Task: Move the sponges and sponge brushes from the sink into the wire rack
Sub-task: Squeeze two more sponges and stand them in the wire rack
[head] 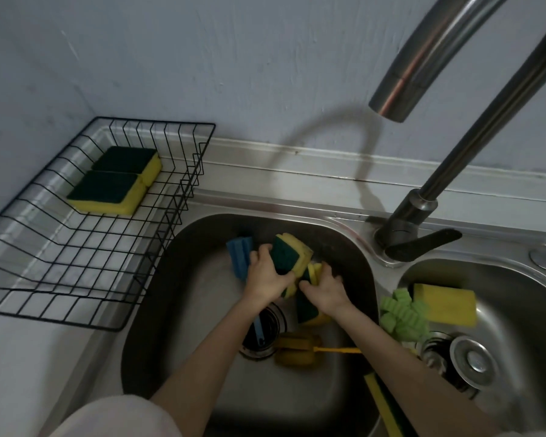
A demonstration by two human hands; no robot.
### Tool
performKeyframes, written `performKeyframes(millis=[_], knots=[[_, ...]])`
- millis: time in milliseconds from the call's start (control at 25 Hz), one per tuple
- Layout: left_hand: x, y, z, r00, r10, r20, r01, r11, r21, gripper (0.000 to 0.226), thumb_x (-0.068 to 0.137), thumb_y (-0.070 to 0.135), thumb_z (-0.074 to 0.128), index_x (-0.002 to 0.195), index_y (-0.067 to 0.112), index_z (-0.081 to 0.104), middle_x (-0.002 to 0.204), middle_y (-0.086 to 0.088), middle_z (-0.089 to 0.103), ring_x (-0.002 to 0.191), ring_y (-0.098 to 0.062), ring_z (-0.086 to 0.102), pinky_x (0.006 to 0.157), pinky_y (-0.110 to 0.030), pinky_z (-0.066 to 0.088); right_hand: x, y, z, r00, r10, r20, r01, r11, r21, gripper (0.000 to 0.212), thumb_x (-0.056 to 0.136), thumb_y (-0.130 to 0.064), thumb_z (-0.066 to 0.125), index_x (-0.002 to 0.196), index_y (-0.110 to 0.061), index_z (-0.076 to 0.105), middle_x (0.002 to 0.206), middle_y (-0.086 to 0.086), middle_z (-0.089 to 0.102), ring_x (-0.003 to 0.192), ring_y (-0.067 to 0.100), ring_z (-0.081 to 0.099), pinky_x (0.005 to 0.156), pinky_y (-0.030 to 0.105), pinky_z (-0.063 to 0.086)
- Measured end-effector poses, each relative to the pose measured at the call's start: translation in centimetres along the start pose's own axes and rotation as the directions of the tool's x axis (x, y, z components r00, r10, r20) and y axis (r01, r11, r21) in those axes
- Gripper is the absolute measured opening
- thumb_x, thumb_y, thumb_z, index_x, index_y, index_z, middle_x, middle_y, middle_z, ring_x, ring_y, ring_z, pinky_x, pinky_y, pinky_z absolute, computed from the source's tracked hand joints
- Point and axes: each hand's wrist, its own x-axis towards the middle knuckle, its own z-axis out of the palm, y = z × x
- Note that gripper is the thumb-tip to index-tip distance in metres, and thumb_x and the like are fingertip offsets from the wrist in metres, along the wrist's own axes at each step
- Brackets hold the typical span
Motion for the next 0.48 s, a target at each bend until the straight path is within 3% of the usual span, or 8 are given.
performKeyframes(millis=[80,200,360,480], knots=[[-1.2,0.8,-0.9,0.999,0.035,-0.029,-0.035,0.999,-0.003,0.068,0.076,0.023,0.067,0.130,0.009,0.028,0.130,-0.017,0.034,0.120,-0.030,0.042,0.098,-0.033,0.039,-1.0,-0.2,0.0,0.999,-0.038,-0.020,0.039,0.998,0.059,0.078,0.088,-0.029,0.054,0.147,-0.011,0.006,0.151,0.021,0.024,0.139,0.035,0.027,0.112,0.040,0.030],[-2.9,1.7,-2.8,0.992,0.085,-0.093,-0.088,0.996,-0.021,0.068,0.074,0.025,0.067,0.129,0.011,0.030,0.128,-0.015,0.035,0.118,-0.030,0.043,0.097,-0.036,0.040,-3.0,-0.8,-0.4,0.996,-0.076,-0.049,0.082,0.985,0.151,0.069,0.088,-0.027,0.055,0.141,-0.003,0.017,0.140,0.019,0.043,0.128,0.032,0.045,0.105,0.039,0.041],[-5.0,2.8,-5.9,0.973,0.185,-0.139,-0.189,0.982,-0.018,0.067,0.078,0.024,0.065,0.134,0.012,0.031,0.129,-0.016,0.034,0.120,-0.030,0.043,0.093,-0.030,0.039,-5.8,-2.1,-1.4,0.980,-0.183,-0.077,0.194,0.965,0.178,0.049,0.091,-0.026,0.050,0.134,-0.008,0.033,0.128,0.016,0.054,0.115,0.028,0.055,0.084,0.029,0.046],[-6.7,3.8,-8.1,0.953,0.256,-0.164,-0.257,0.966,0.016,0.066,0.080,0.029,0.063,0.136,0.015,0.030,0.130,-0.017,0.036,0.121,-0.030,0.041,0.094,-0.032,0.037,-7.8,-3.5,-1.9,0.942,-0.305,-0.138,0.326,0.929,0.176,0.044,0.091,-0.026,0.051,0.132,-0.013,0.042,0.127,0.013,0.057,0.114,0.026,0.056,0.088,0.031,0.047]])
